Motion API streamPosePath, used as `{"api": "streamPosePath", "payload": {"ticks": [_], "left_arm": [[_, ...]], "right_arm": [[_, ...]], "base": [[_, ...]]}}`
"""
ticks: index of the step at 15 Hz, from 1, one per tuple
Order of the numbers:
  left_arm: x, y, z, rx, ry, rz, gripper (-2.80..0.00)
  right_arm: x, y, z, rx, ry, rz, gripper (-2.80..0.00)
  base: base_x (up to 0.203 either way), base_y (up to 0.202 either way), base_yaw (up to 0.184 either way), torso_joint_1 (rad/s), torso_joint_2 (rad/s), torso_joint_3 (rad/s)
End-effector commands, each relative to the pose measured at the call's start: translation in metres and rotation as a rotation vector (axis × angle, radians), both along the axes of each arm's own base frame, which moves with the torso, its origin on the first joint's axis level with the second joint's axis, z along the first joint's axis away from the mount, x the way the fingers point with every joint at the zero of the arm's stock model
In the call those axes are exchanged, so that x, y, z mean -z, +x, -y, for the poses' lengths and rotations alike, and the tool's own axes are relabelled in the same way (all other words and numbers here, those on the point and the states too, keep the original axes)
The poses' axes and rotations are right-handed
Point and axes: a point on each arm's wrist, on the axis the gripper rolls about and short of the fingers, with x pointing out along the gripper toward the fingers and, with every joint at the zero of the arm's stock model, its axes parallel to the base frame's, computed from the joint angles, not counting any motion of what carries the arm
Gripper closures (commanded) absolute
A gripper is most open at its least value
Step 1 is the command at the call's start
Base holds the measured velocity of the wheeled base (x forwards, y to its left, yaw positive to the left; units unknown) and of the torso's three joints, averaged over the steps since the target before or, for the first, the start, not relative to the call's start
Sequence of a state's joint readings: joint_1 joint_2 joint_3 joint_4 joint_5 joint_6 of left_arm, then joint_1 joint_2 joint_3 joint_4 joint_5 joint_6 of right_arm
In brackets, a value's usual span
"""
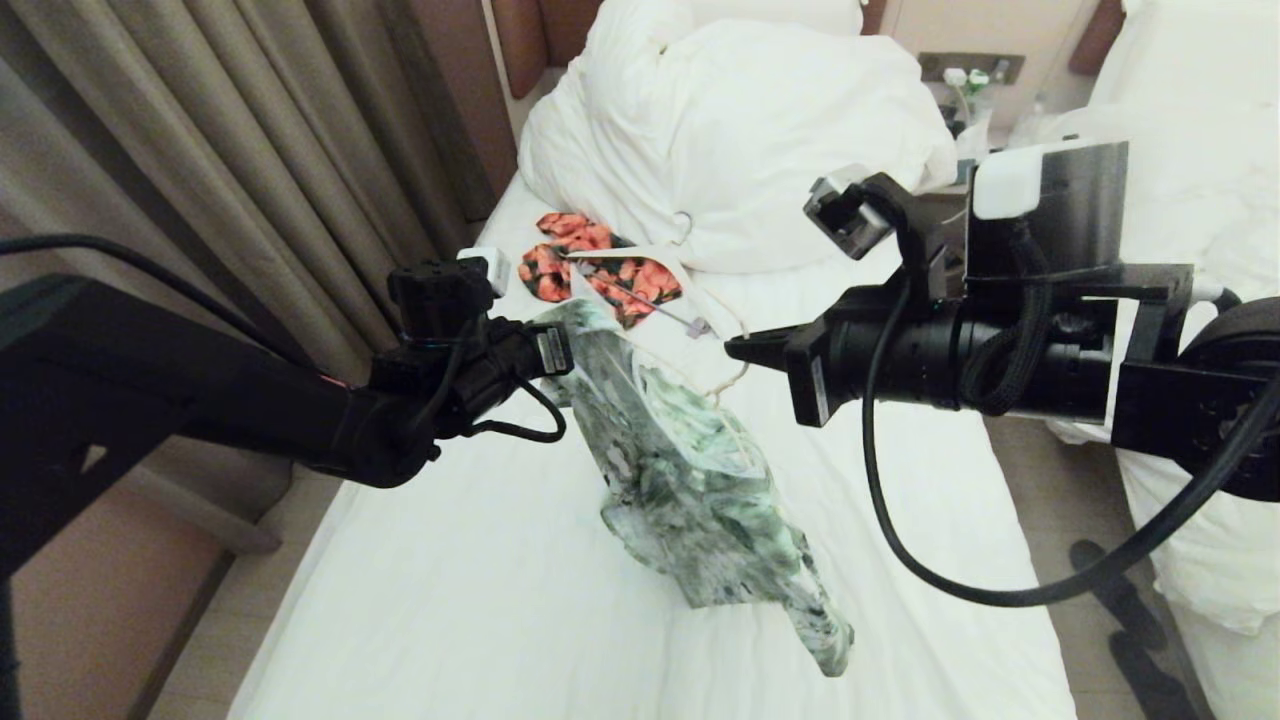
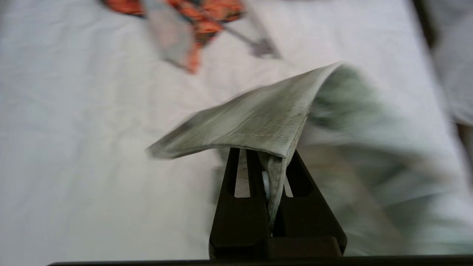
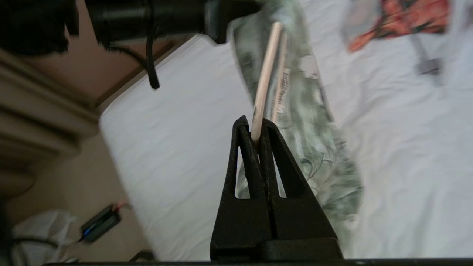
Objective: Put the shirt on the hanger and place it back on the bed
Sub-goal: Take the clothes hanger out of the clothes
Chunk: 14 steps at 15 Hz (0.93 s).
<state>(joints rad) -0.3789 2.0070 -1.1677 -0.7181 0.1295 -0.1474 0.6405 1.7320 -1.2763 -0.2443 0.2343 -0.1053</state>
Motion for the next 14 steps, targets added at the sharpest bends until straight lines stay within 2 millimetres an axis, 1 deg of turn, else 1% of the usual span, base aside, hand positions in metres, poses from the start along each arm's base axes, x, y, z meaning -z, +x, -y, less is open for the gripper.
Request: {"api": "streamPosePath", "payload": {"ticks": [1,4,9,10,12,14], "left_arm": [[-0.024,-0.026,0.01,0.055,-0.043,0.043,0.0],[-0.023,-0.026,0.011,0.056,-0.045,0.039,0.0],[-0.025,-0.035,0.015,0.097,-0.049,0.041,0.0],[-0.022,-0.033,0.016,0.107,-0.047,0.034,0.0],[-0.017,-0.03,0.016,0.107,-0.04,0.021,0.0],[-0.008,-0.026,0.019,0.107,-0.029,0.002,0.0]], "right_arm": [[0.012,-0.007,-0.012,-0.041,-0.023,-0.029,0.0],[0.022,-0.025,-0.028,-0.067,-0.055,-0.047,0.0],[0.038,-0.046,-0.039,-0.128,-0.099,-0.083,0.0],[0.038,-0.053,-0.041,-0.142,-0.103,-0.084,0.0],[0.036,-0.064,-0.037,-0.153,-0.103,-0.079,0.0],[0.034,-0.068,-0.031,-0.142,-0.1,-0.074,0.0]], "base": [[0.0,0.0,0.0,0.0,0.0,0.0],[0.0,0.0,0.0,0.0,0.0,0.0],[0.0,0.0,0.0,0.0,0.0,0.0],[0.0,0.0,0.0,0.0,0.0,0.0],[0.0,0.0,0.0,0.0,0.0,0.0],[0.0,0.0,0.0,0.0,0.0,0.0]]}}
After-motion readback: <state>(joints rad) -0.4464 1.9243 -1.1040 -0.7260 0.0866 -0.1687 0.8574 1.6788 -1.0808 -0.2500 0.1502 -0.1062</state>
